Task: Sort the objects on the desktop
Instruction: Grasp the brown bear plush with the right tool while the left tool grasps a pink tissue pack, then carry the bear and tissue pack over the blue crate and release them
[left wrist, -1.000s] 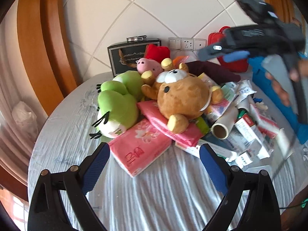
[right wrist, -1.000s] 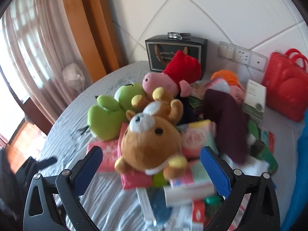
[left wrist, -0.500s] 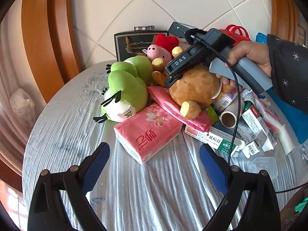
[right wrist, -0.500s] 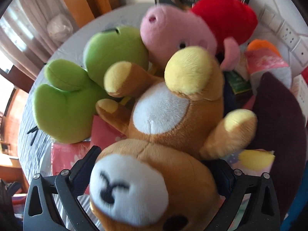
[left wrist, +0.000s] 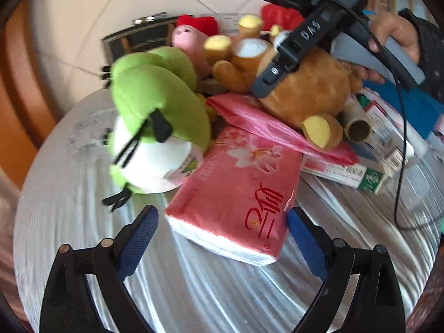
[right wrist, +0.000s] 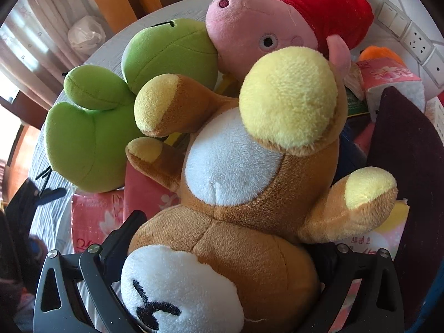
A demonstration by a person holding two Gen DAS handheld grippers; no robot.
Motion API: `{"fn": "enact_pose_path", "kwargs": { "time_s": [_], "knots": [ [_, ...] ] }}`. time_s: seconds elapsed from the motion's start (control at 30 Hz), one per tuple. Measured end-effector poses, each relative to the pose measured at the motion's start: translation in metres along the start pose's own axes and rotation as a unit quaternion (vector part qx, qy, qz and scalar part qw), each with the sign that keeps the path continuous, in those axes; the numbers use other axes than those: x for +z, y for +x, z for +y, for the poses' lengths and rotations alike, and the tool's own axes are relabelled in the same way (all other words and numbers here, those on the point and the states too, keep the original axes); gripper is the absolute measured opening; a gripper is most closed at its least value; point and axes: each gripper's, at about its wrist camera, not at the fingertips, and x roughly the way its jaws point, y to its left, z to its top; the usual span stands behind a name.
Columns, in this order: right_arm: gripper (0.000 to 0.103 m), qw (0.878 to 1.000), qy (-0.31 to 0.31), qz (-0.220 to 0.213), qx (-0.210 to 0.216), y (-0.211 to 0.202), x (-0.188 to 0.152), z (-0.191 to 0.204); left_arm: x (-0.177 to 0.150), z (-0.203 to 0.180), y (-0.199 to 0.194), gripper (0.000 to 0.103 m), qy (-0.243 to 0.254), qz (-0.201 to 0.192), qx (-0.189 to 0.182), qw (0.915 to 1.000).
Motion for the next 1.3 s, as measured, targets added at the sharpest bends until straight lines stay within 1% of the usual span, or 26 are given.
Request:
{"fn": "enact_pose_path", "kwargs": {
  "time_s": [0.1, 0.17, 0.2, 0.3, 0.33, 0.43, 0.5, 0.53, 0.57, 0.63, 0.67, 0.8, 0.93, 1.03, 1.07, 1.13, 1.17, 1.23, 1.3],
  "knots": [
    [0.103, 1.0, 0.001, -0.002, 0.001, -0.001, -0.002, -0.001, 0.002, 0.007, 0.008, 0.097, 0.015, -0.007, -0.023, 0.9996],
    [0.103, 1.0, 0.001, -0.001, 0.0, -0.002, -0.002, -0.001, 0.002, 0.012, 0.014, 0.098, 0.005, -0.003, -0.046, 0.9989],
    [0.103, 1.0, 0.001, 0.001, -0.001, -0.001, -0.002, -0.001, 0.001, 0.013, 0.019, 0.1, 0.0, 0.002, -0.049, 0.9988],
    [0.103, 1.0, 0.005, 0.004, -0.005, -0.001, 0.0, -0.001, 0.001, 0.004, 0.025, 0.1, 0.027, 0.012, -0.027, 0.9992],
    [0.103, 1.0, 0.006, 0.004, -0.008, -0.002, -0.001, 0.0, 0.002, 0.003, 0.023, 0.1, 0.024, 0.008, -0.024, 0.9994],
    [0.103, 1.0, 0.006, 0.007, -0.017, -0.001, -0.001, 0.002, -0.002, -0.001, 0.016, 0.097, -0.008, 0.004, -0.026, 0.9996],
    [0.103, 1.0, 0.001, 0.015, -0.019, 0.0, 0.001, 0.002, -0.004, -0.009, 0.01, 0.095, -0.012, 0.004, -0.01, 0.9999],
    [0.103, 1.0, -0.001, 0.018, -0.018, 0.001, 0.002, 0.003, -0.006, -0.014, 0.006, 0.095, -0.025, 0.003, -0.002, 0.9997],
    [0.1, 1.0, -0.003, 0.018, -0.016, 0.001, 0.003, 0.002, -0.006, -0.018, 0.003, 0.094, -0.034, 0.002, 0.002, 0.9994],
    [0.092, 1.0, -0.008, -0.001, -0.017, -0.006, 0.0, 0.003, -0.007, -0.027, -0.005, 0.093, -0.038, 0.0, 0.018, 0.9991],
    [0.09, 1.0, -0.012, -0.01, -0.017, -0.01, -0.003, 0.006, -0.008, -0.031, -0.009, 0.092, -0.041, -0.003, 0.022, 0.9989],
    [0.089, 0.999, -0.01, -0.05, 0.0, -0.034, -0.03, 0.007, -0.014, -0.049, -0.025, 0.091, -0.058, -0.016, 0.022, 0.9979],
    [0.089, 0.996, 0.004, -0.089, 0.01, -0.063, -0.053, 0.005, -0.021, -0.053, -0.049, 0.09, -0.074, -0.036, 0.02, 0.9964],
    [0.089, 0.993, 0.03, -0.112, 0.032, -0.085, -0.066, -0.005, -0.014, -0.051, -0.066, 0.09, -0.082, -0.056, 0.017, 0.9949],
    [0.089, 0.991, 0.04, -0.118, 0.04, -0.09, -0.06, -0.002, -0.011, -0.05, -0.071, 0.089, -0.08, -0.06, 0.017, 0.9948],
    [0.089, 0.988, 0.057, -0.134, 0.048, -0.106, -0.065, -0.008, -0.007, -0.059, -0.082, 0.089, -0.07, -0.066, 0.022, 0.9951],
    [0.089, 0.987, 0.061, -0.141, 0.05, -0.118, -0.072, -0.018, -0.004, -0.063, -0.087, 0.089, -0.064, -0.068, 0.025, 0.9954],
    [0.089, 0.983, 0.069, -0.158, 0.055, -0.135, -0.08, -0.02, 0.005, -0.064, -0.096, 0.089, -0.053, -0.072, 0.026, 0.9956],
    [0.089, 0.98, 0.075, -0.178, 0.055, -0.151, -0.086, -0.017, 0.012, -0.073, -0.111, 0.089, -0.044, -0.079, 0.03, 0.9954]
  ]
}}
